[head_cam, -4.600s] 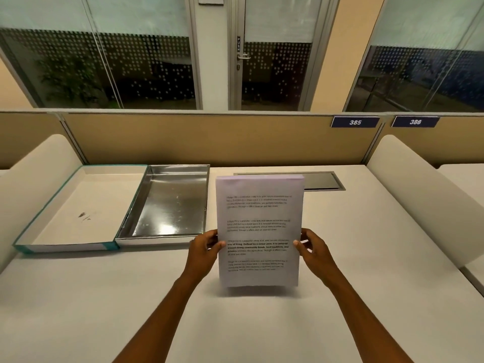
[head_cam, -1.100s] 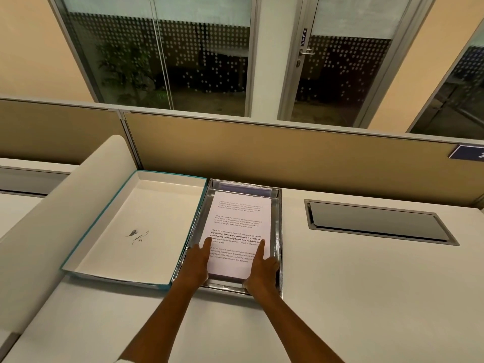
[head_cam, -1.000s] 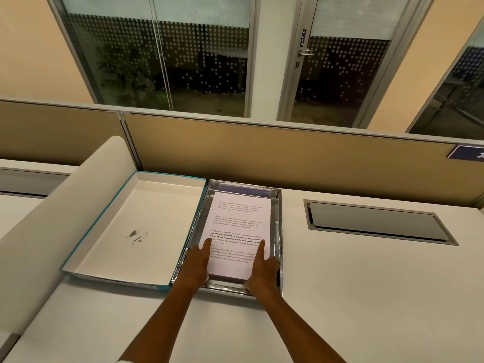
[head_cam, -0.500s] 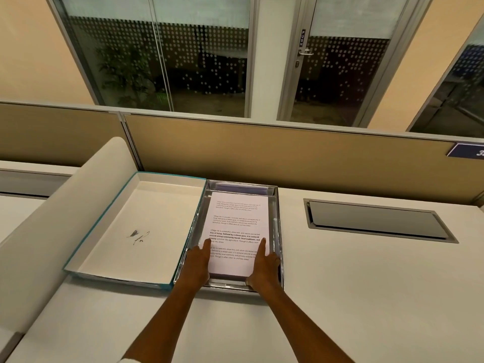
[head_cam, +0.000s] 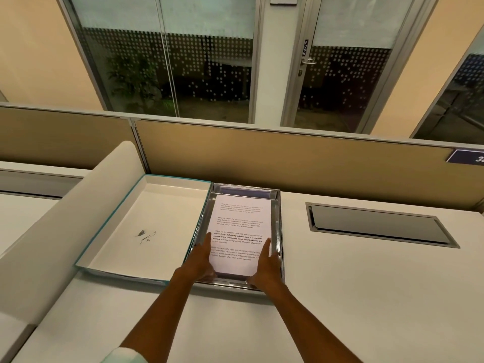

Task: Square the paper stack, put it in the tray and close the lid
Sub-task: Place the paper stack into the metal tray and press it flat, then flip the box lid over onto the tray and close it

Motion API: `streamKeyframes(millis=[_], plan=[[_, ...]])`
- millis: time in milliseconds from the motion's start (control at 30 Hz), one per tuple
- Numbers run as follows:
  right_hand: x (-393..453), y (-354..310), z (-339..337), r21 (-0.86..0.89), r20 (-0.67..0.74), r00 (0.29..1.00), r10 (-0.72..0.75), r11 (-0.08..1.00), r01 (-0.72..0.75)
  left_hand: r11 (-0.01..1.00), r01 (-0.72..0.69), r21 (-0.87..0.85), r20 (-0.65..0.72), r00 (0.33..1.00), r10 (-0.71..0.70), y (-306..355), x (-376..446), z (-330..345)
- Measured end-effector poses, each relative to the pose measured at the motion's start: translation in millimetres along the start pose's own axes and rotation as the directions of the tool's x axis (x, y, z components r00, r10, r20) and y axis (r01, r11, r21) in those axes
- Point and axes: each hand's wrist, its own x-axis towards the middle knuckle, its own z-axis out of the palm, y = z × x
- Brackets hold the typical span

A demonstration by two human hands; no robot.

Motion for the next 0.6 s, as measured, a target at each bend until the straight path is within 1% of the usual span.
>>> streamKeyframes(millis=[33,67,100,133,167,200,267,300,333,400,467,533,600], plan=[[-4.7,-3.8,-5.0,0.090,-0.018,0.998,-0.065,0.994,0.066,0.998,-0.060,0.010,-0.023,0.998,0.060,8.2,-7.9,-7.7],[-4.0,-5.3,-10.5,0.152,-0.058,0.989,-0.134,0.978,0.141,0.997,-0.063,-0.034,-0.073,0.996,0.060,9.1,-10.8,-12.7],[-3.6,-5.0,-17.0,0.213,-0.120,0.980,-0.159,0.960,0.182,0.995,-0.048,-0.090,-0.149,0.988,0.034,8.5,-15.1,-18.4],[-2.4,-3.4,-23.9,0.230,-0.182,0.971,-0.154,0.954,0.194,0.986,-0.039,-0.165,-0.270,0.963,-0.007,3.1,-18.2,-21.6],[-3.3,-3.1,-33.3,0.250,-0.242,0.962,-0.129,0.949,0.190,0.967,-0.019,-0.253,-0.392,0.916,-0.084,1.4,-23.4,-26.8],[-3.2,1.1,-41.5,0.262,-0.299,0.950,-0.093,0.949,0.175,0.948,-0.002,-0.319,-0.512,0.842,-0.171,-3.9,-27.6,-29.4],[0.6,16.3,-53.1,0.291,-0.372,0.928,-0.014,0.948,0.131,0.910,0.054,-0.412,-0.653,0.679,-0.336,-19.8,-37.2,-32.4],[0.1,23.3,-57.2,0.315,-0.360,0.933,0.016,0.943,0.105,0.871,0.098,-0.481,-0.664,0.608,-0.435,-29.2,-44.2,-33.1],[0.7,30.8,-60.2,0.339,-0.329,0.943,0.045,0.938,0.073,0.829,0.143,-0.540,-0.653,0.551,-0.520,-39.9,-50.3,-32.2],[0.1,43.7,-60.8,0.374,-0.229,0.969,0.095,0.927,-0.003,0.732,0.213,-0.647,-0.586,0.476,-0.656,-57.5,-60.3,-28.2],[-2.4,55.2,-56.5,0.378,-0.149,0.983,0.111,0.925,-0.047,0.652,0.252,-0.715,-0.519,0.433,-0.737,-67.0,-65.9,-24.1],[-2.6,64.2,-49.1,0.385,-0.110,0.987,0.119,0.920,-0.068,0.582,0.263,-0.769,-0.459,0.406,-0.790,-67.3,-66.8,-25.3],[-4.2,68.7,-42.7,0.406,-0.083,0.990,0.115,0.911,-0.072,0.476,0.259,-0.840,-0.368,0.374,-0.852,-63.9,-67.3,-27.9]])
